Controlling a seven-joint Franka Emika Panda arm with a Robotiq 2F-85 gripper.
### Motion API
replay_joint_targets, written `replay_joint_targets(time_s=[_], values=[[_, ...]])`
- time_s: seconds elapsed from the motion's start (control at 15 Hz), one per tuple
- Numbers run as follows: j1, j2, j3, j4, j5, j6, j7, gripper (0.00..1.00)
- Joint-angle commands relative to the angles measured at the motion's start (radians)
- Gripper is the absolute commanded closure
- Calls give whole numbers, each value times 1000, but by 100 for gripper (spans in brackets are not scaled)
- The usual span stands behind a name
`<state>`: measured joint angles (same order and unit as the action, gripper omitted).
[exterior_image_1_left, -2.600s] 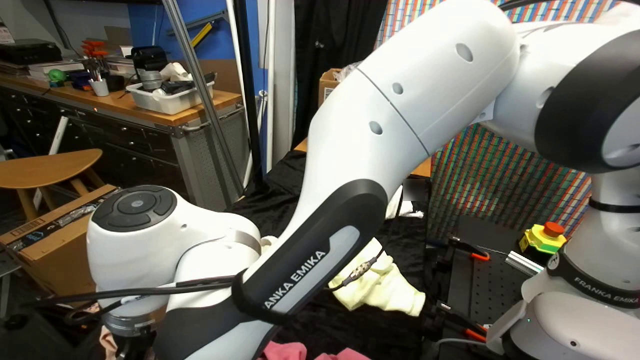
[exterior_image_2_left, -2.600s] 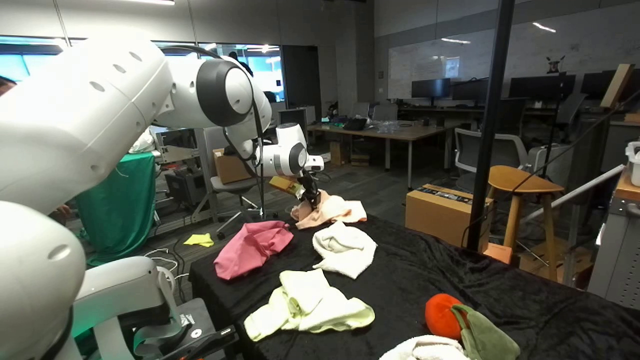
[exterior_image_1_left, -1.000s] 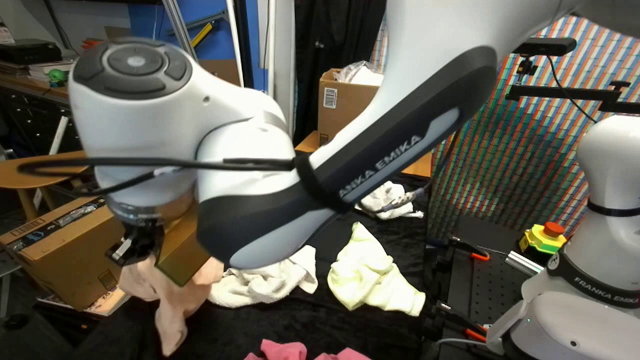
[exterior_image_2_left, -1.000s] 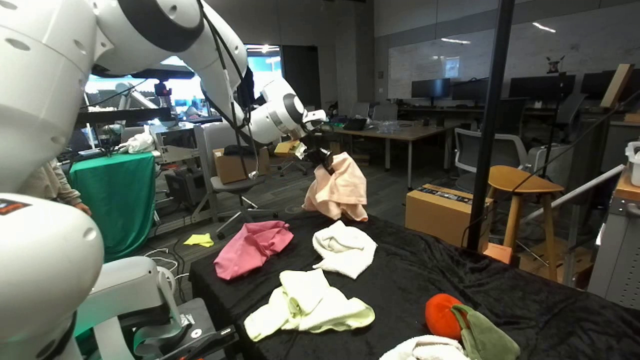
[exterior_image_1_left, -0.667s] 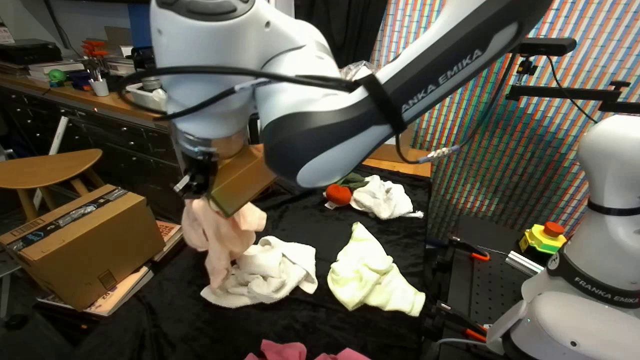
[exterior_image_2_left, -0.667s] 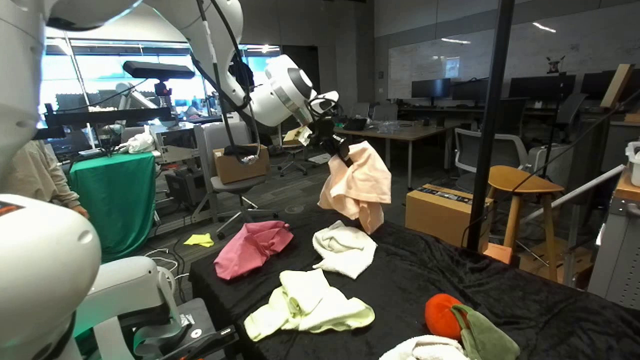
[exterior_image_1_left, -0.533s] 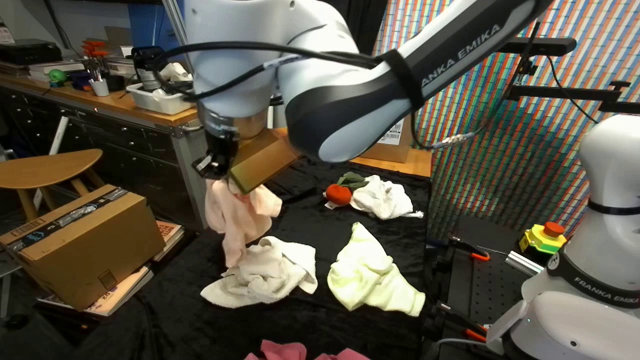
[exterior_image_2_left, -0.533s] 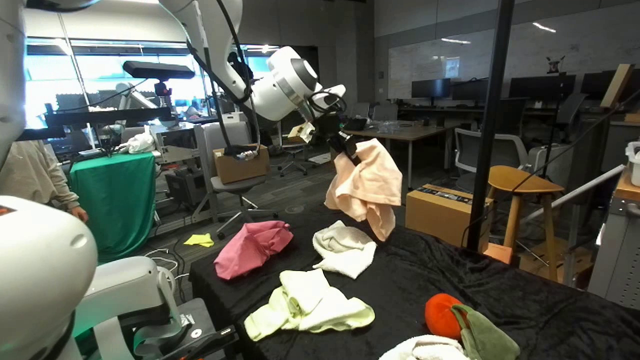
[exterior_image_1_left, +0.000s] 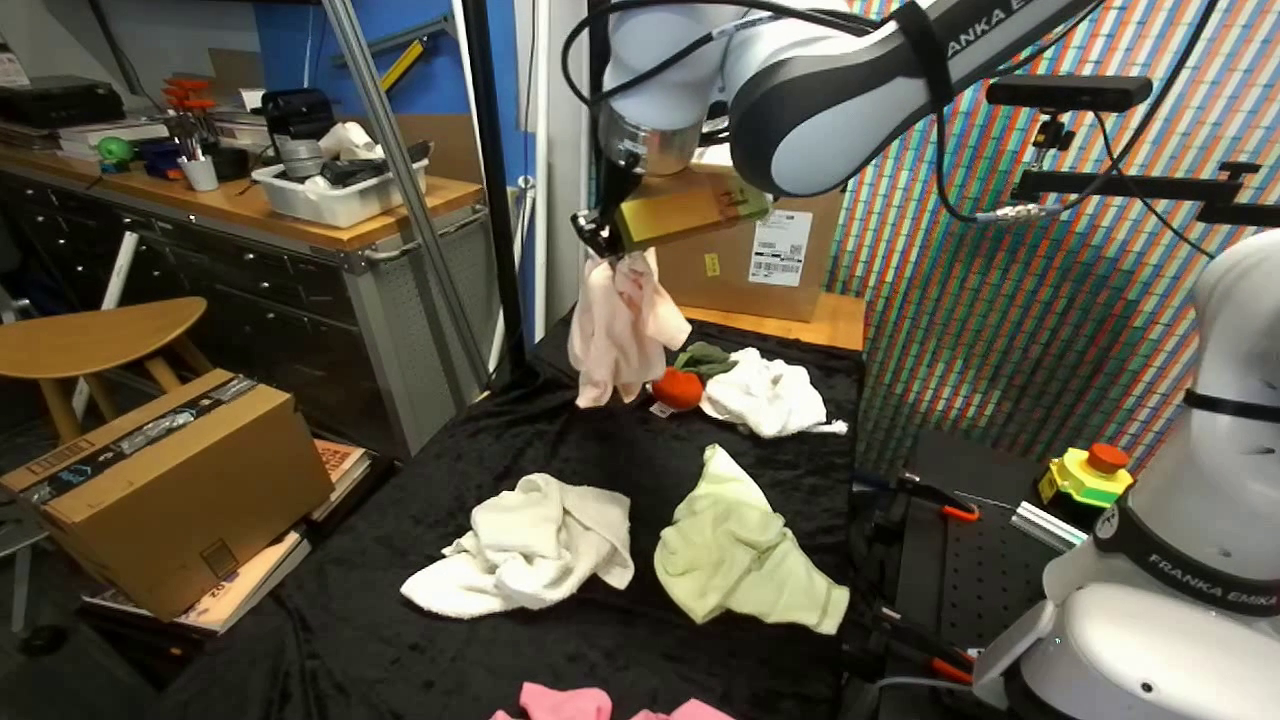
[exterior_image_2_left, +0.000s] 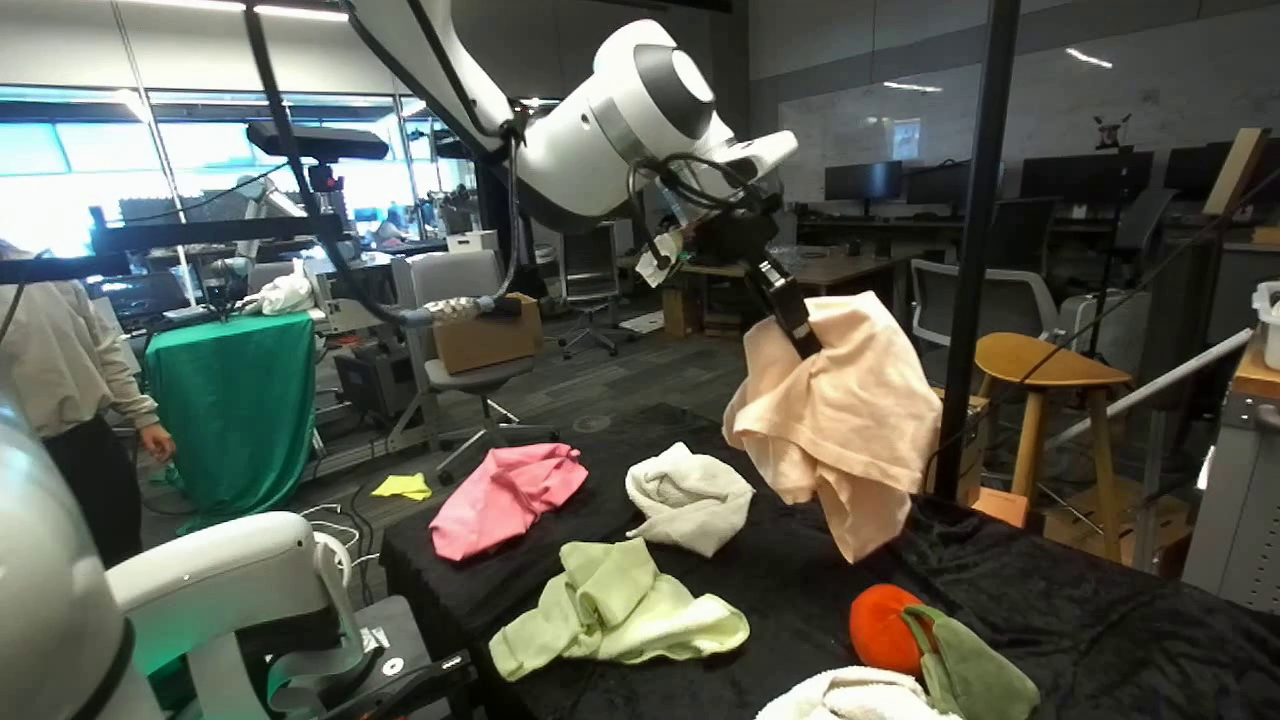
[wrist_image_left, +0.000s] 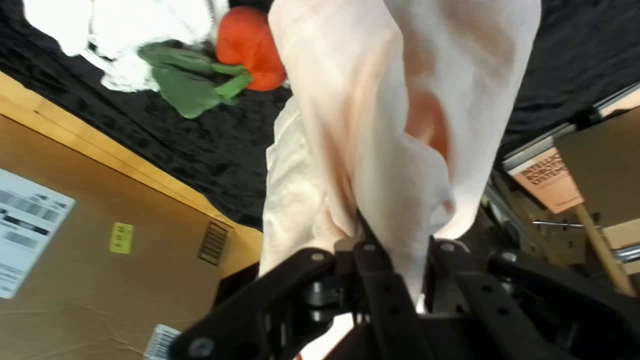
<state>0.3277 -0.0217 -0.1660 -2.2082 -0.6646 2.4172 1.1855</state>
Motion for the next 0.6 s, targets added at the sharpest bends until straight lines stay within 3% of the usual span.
replay_joint_targets(time_s=[0.0,0.27,0.53], values=[[-205,-121,30,-148,41,55,-34,91],[-355,-96,18,-195,104,76,-111,91],[-417,-52,27,-215,190,96,-200,91]])
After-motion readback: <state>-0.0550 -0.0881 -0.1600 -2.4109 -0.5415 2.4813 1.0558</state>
